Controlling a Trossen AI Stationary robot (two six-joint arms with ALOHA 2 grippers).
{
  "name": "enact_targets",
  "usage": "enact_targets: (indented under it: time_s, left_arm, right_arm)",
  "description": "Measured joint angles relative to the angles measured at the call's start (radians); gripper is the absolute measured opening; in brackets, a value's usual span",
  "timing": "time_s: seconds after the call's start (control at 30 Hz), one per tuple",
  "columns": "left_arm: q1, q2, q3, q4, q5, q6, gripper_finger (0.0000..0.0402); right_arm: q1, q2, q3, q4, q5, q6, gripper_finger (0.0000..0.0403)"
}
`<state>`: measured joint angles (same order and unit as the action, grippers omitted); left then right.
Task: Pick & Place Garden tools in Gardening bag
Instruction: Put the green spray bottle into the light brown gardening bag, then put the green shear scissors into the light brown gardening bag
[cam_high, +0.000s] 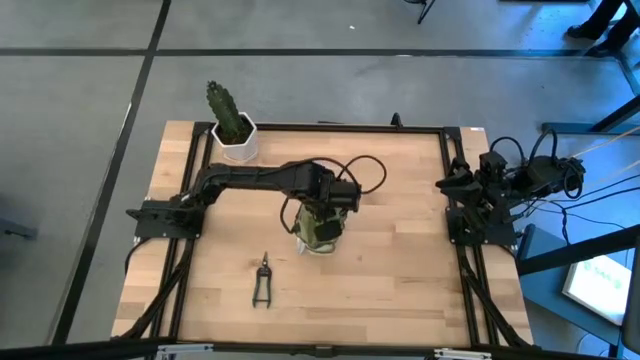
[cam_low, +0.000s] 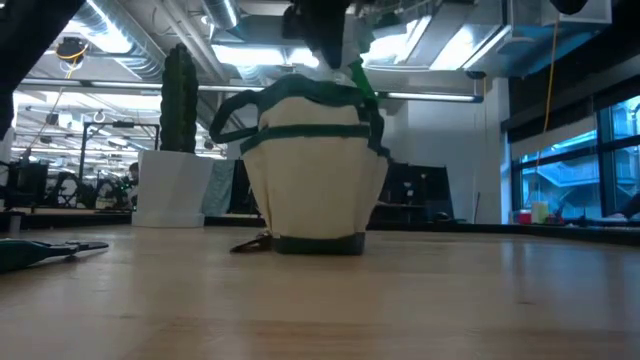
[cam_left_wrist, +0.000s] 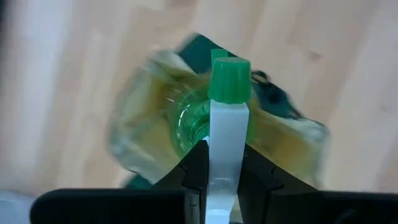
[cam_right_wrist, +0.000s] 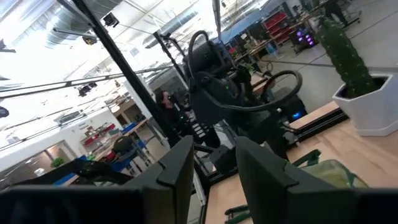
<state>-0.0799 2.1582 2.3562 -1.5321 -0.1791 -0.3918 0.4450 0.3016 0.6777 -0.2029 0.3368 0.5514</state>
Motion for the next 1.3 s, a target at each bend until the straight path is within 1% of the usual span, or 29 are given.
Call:
enact_targets:
  time_s: [0.03,0.1,0.47,0.67,0.8,1.0,1.3]
  left_arm:
    - [-0.003,0.000,0.000,0.001,0.025,-0.011,0.0045]
    - [-0.019,0.000,0.000,0.010,0.036,-0.025,0.0045]
    - [-0.107,0.000,0.000,0.019,-0.005,-0.109,0.0045]
    - [-0.108,0.000,0.000,0.023,0.055,-0.111,0.0045]
    - [-0.108,0.000,0.000,0.060,0.077,-0.105,0.0046]
    - [-0.107,0.000,0.000,0.063,0.078,-0.107,0.0086]
    - [-0.113,0.000,0.000,0.063,0.103,-0.066,0.0096]
  right_arm:
    - [0.000,0.000,0.000,-0.001,-0.006,0.003,0.0124]
    - [0.000,0.000,0.000,-0.002,-0.020,0.006,0.0124]
    - [0.000,0.000,0.000,-0.026,-0.026,0.001,0.0124]
    - [0.000,0.000,0.000,-0.025,-0.007,-0.010,0.0124]
    - [0.000,0.000,0.000,-0.025,-0.005,-0.010,0.0124]
    - [0.000,0.000,0.000,-0.025,-0.004,-0.010,0.0124]
    - [0.000,0.000,0.000,-0.025,-0.005,-0.010,0.0124]
